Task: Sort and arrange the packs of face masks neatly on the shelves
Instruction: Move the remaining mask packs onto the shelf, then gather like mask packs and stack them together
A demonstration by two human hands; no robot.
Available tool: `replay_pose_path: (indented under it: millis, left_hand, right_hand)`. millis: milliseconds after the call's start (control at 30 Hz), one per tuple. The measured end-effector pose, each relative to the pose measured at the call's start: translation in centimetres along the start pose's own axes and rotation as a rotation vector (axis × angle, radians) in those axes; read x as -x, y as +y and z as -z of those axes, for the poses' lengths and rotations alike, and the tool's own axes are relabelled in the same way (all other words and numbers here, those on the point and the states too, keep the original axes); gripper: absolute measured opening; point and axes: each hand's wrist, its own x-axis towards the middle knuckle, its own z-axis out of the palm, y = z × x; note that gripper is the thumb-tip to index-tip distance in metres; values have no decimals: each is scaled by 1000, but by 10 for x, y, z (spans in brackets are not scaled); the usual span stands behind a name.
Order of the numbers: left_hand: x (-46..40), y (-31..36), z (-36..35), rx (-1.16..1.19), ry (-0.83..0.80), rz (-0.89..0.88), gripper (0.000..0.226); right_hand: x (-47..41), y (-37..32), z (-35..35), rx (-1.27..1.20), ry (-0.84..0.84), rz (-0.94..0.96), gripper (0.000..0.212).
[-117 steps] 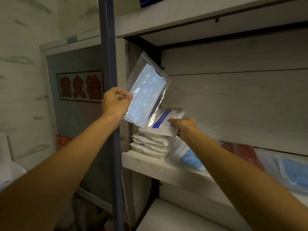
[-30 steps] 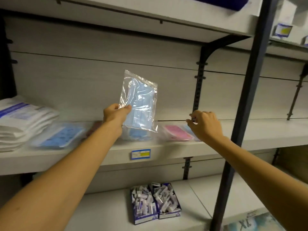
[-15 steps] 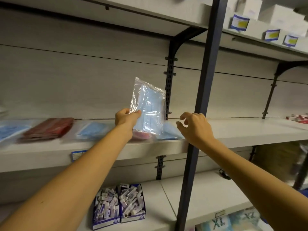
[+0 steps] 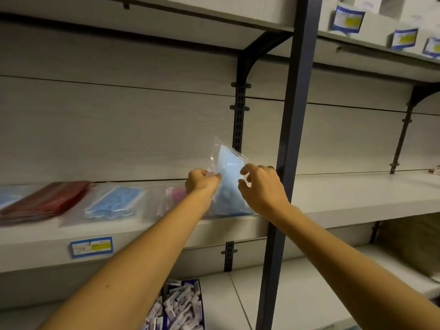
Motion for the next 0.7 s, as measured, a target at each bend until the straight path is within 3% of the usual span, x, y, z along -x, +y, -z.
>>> replay_pose_path:
  millis: [100,267,500,700]
  left_hand:
    - [-9,0,-7,-81,17,-12,14]
    - [-14,4,-18,-359,-30,5,32]
    - [-6,4,-3,-602,8,-106,40]
    - [9,3,36,-666,33,-240,31]
  right_hand:
    - [-9,3,-3,-19,10,-1,34]
    - [-17,7,-4,-16,26,21,31]
    - [-12,4,-5,-35,9,17,34]
    - [4,-5,3,-28,-4,19,35]
